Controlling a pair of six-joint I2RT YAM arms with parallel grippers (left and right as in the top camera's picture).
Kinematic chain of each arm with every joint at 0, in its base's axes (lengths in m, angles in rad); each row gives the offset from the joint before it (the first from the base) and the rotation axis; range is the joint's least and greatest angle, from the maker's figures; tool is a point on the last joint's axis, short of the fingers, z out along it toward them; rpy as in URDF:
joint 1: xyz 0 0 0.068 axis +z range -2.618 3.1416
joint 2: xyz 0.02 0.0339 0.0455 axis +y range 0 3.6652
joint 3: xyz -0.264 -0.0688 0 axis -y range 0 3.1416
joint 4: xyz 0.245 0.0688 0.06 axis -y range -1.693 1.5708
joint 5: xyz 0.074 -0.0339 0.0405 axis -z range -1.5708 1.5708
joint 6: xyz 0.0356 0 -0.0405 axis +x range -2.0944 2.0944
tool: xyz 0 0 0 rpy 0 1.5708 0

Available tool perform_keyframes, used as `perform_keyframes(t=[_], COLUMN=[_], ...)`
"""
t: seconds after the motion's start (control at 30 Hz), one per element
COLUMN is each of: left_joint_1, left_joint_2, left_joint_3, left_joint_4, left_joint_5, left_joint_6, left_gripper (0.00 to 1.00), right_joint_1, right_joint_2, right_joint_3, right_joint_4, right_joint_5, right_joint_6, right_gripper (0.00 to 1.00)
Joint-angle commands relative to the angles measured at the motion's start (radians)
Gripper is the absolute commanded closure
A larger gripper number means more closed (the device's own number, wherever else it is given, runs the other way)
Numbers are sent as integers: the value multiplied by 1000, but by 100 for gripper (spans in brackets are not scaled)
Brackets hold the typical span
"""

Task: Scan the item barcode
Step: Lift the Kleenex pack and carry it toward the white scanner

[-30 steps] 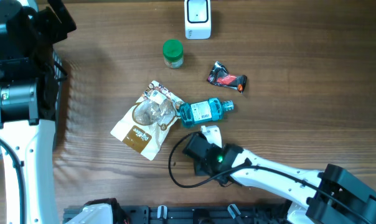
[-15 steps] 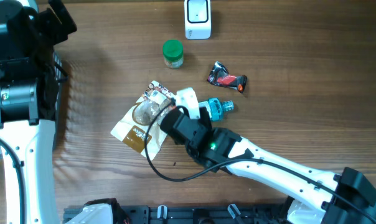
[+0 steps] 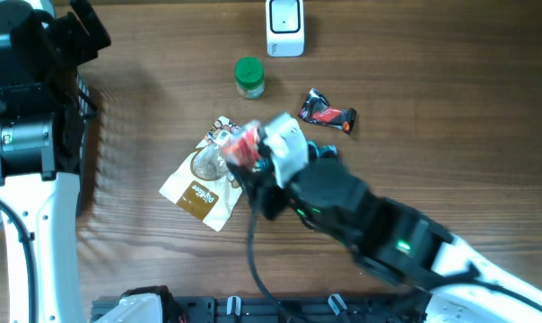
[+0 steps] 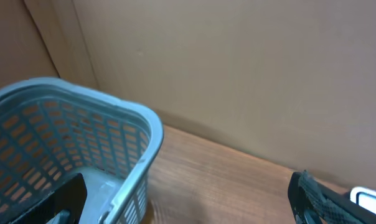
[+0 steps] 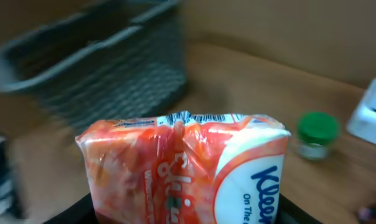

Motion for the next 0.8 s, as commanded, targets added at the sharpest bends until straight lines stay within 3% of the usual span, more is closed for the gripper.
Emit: perform_keyframes(t=[0.0,0.27,0.47,0.77], left_joint_1=[6,6,6,6], left_joint_2=[-15,-15,-15,-15], left_joint_3=[6,6,6,6], left_joint_4=[-56,-288,-401,-404], left_joint_5=[-20,-20,-20,-20], left_joint_6=[20,19,19,20], left_gripper=[0,0,0,0], right_joint_1=[-16,-171,-302,-399], right_joint_2=[-125,-240,-220,-132], right_joint_3=[24,24,23,23], right_joint_4=[-45,-73,-60,103], right_joint_5=[-283,-781,-956,-1209], right_joint_6=[-87,-201,-257,-260], right_gripper=[37,41,39,39])
